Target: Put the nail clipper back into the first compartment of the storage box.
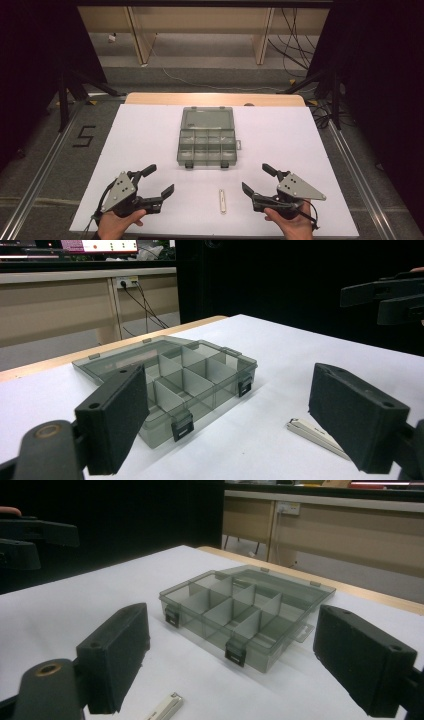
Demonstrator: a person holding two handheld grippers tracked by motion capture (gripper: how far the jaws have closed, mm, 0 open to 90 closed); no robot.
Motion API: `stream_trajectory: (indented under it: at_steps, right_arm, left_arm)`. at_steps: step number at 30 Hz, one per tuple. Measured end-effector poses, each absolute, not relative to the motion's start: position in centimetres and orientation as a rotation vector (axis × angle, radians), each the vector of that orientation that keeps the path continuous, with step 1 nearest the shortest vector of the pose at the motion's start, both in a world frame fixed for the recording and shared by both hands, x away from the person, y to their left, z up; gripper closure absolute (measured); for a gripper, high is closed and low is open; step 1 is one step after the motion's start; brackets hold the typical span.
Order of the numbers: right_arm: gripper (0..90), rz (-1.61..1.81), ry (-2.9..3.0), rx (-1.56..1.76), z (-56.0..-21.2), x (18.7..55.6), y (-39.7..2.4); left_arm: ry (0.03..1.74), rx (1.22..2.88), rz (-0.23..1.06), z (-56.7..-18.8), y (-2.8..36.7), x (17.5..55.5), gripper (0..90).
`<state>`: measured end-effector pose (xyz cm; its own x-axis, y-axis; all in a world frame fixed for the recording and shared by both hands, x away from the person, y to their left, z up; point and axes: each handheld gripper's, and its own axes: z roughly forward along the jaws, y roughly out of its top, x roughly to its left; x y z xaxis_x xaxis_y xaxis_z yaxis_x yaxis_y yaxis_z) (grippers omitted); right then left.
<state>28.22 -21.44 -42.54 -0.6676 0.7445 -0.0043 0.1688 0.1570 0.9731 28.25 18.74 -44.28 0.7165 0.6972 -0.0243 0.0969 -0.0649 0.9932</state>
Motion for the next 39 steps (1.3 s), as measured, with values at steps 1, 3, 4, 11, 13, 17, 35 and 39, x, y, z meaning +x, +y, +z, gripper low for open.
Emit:
stream_trajectory:
  at_steps: [1,3,4,11,13,17,35,39]
  right_arm:
    - [15.6,1.534,1.954,0.866,-42.5,28.2,-21.4]
    - [15.6,1.524,1.968,0.884,-42.5,28.1,-21.4]
    - [15.6,1.529,1.961,0.885,-42.6,28.1,-21.3]
    - [15.4,1.513,1.991,0.846,-42.7,28.2,-21.0]
    - [15.4,1.505,1.992,0.843,-42.7,28.2,-20.9]
    - [15.5,1.505,2.009,0.82,-42.7,28.2,-20.6]
    - [21.7,1.467,2.11,0.772,-43.1,29.0,-19.4]
    - [21.8,1.431,2.154,0.749,-43.2,29.2,-18.9]
  left_arm:
    - [0.669,1.579,0.552,-44.3,18.7,28.2,15.7]
    - [0.665,1.585,0.556,-44.3,18.8,28.2,15.7]
    - [0.665,1.584,0.556,-44.3,18.8,28.2,15.7]
    - [0.667,1.584,0.557,-44.3,18.7,28.2,15.7]
    - [0.667,1.583,0.556,-44.3,18.7,28.2,15.7]
    - [0.663,1.587,0.56,-44.3,18.8,28.3,15.7]
    - [0.677,1.581,0.55,-44.4,18.8,28.3,15.7]
    - [0.683,1.577,0.545,-44.4,18.8,28.4,15.7]
